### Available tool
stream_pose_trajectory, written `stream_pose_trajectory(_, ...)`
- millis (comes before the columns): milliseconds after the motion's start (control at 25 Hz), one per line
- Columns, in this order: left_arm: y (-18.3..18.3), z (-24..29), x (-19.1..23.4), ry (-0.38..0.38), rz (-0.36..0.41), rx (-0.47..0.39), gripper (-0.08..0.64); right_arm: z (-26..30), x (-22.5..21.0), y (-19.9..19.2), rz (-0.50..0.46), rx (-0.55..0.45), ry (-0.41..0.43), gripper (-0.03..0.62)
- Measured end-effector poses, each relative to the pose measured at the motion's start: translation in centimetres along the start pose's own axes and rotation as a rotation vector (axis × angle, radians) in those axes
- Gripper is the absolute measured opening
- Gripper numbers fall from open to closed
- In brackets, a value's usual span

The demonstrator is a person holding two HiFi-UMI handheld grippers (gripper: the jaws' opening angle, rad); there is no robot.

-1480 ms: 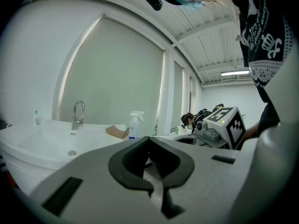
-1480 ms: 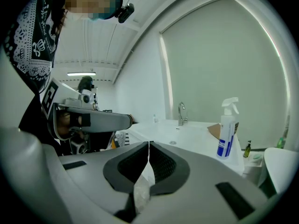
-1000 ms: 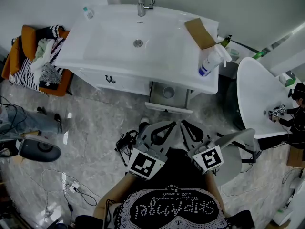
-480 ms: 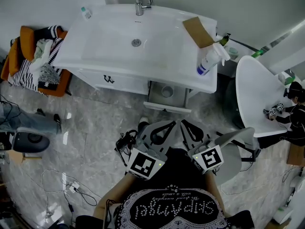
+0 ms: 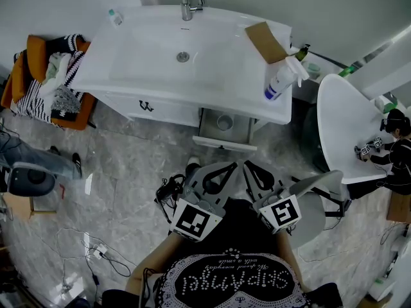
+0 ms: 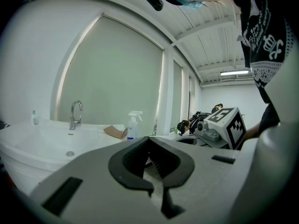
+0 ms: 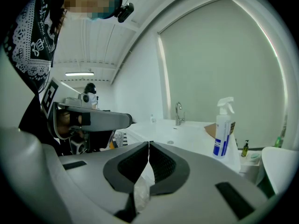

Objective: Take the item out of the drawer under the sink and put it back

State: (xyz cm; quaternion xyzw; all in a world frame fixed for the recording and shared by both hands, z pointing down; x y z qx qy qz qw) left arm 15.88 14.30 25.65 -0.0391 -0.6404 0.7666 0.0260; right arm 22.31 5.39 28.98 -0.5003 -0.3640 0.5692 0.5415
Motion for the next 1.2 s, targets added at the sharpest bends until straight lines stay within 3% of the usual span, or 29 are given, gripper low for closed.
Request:
stream_pose_trajectory(1000, -0.19, -0.17, 0.55, -0.001, -0.007, -0.002, 0.0, 0.7, 0.12, -0.16, -0.009, 0.017, 0.0, 0.018)
stream_pose_trajectory(1200, -0.04, -0.3, 0.59, -0.001, -0.045, 0.007, 0.0, 0.9, 0.27, -0.2, -0.009, 0.024, 0.002, 0.018)
Point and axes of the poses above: the fingertips, and each gripper's own axes: z forward along the fingers, x to its left, y out of its top, the point moved 6 cm from there along -z, backward along the fingers, and after that the axes turned 5 degrees about z, right-handed, at the moved point
